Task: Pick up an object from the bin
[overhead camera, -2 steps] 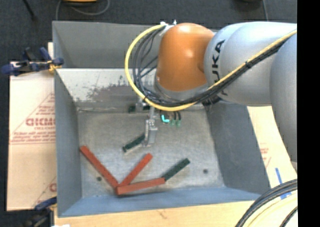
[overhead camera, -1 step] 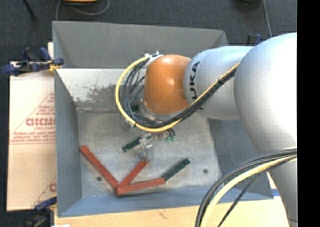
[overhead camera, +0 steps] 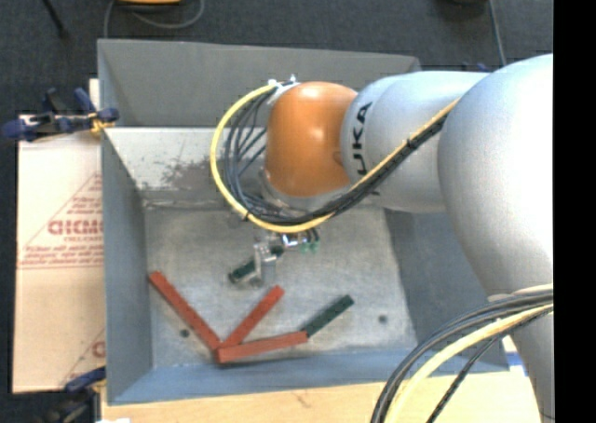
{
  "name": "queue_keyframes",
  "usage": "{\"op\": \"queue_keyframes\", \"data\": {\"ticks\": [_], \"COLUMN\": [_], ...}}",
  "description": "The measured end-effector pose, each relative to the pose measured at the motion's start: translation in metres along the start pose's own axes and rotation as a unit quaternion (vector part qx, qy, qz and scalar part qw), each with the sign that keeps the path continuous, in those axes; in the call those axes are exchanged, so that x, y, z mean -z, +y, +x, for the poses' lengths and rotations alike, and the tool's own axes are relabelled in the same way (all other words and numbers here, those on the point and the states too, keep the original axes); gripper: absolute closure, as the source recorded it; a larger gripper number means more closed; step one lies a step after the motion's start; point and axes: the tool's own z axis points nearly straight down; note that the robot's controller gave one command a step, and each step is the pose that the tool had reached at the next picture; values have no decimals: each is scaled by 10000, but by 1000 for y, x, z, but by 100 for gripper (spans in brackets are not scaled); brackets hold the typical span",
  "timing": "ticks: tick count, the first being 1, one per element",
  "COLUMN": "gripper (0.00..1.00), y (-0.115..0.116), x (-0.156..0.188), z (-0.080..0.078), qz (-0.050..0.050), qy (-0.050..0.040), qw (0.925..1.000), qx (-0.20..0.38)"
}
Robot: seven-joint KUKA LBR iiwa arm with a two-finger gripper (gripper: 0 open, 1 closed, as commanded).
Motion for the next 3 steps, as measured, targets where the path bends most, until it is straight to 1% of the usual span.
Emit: {"op": "queue_keyframes", "data": {"ticks": [1, 2, 3], "gripper": [0, 0, 0], "y": [5, -8, -8], "x": [-1, -32, -31], "z": [11, 12, 11], "qz": [10, 7, -1], "qy": [36, 43, 25], "qw": [9998, 9996, 9997], "qx": [195, 264, 244]}}
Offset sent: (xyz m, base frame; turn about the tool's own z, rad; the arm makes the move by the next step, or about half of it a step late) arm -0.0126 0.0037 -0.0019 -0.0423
